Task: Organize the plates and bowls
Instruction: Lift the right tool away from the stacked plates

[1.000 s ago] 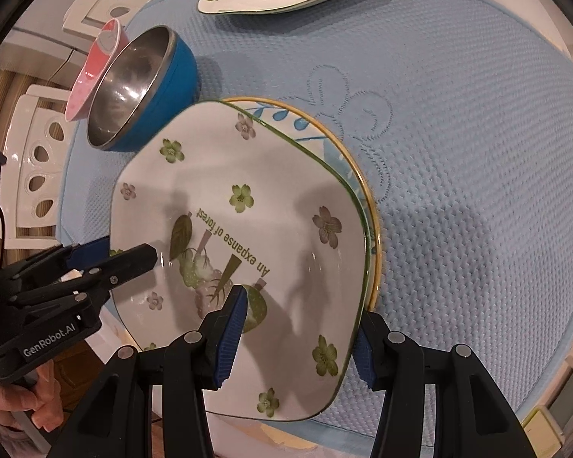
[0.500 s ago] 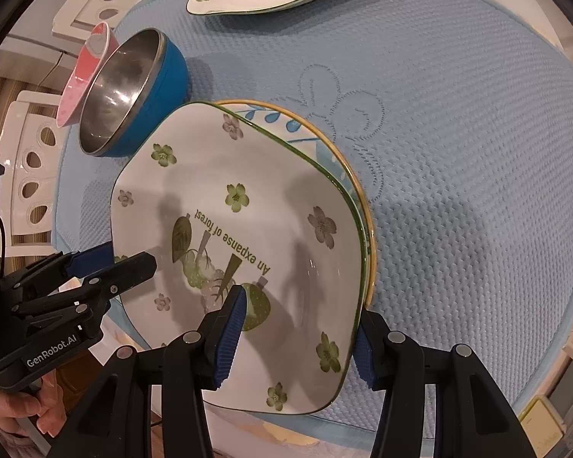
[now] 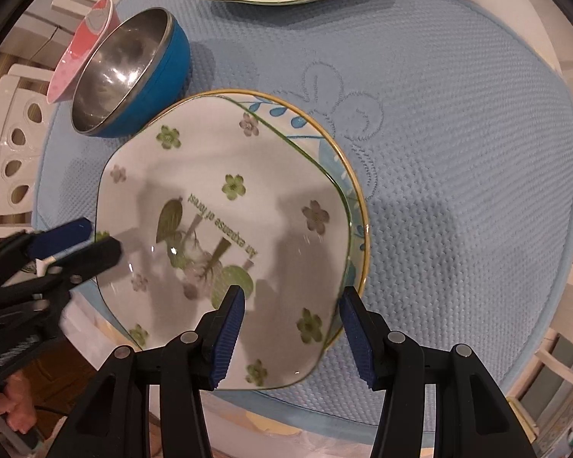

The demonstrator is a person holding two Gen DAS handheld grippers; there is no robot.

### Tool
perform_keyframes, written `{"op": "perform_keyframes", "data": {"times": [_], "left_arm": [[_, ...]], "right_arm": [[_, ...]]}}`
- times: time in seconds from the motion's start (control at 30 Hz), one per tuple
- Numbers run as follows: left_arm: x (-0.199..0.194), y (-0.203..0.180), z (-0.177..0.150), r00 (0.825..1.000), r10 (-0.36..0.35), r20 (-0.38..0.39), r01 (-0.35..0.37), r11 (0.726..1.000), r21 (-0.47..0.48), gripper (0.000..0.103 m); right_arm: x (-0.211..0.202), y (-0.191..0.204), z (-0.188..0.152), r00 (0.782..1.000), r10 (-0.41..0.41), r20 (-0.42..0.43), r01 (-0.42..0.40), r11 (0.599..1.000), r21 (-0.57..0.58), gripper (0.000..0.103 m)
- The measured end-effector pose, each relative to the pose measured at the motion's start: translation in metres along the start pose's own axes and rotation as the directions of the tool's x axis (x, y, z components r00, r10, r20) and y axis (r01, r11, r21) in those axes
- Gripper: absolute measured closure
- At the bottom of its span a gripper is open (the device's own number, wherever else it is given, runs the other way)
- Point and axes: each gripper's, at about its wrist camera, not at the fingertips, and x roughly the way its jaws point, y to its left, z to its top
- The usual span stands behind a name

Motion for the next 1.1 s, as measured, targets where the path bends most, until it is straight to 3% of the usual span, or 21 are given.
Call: {"op": "perform_keyframes", "data": {"times": [0.27,0.5,0.87,1.1], "left_arm": [[-0.018,0.001,0.004,1.000,0.020,-0.005,-0.020,1.000,0.005,0.057],[-0.032,0.017,0.007,0.999,0.052,0.006,-0.052,0.998,-0.019,0.055],[-0.042,0.038,0.015,0.997,0.081,0.013,-0.080,0.995,-0.062,0.054],[-0.053,0.050,0.029,0.996,0.089,0.031,-0.087,0.993,-0.081,0.054]], "right_arm": [[-0.007,0.012,0.002,1.000,-0.025,-0.007,0.025,1.000,-0.012,0.053],[-0.029,0.007,0.010,0.999,-0.005,0.045,0.004,1.000,0.025,0.052],[-0.025,-0.021,0.001,0.998,0.033,0.045,-0.038,0.993,0.113,0.051],[-0.046,-0.043,0.008,0.998,0.029,0.063,-0.037,0.992,0.120,0.051]]}}
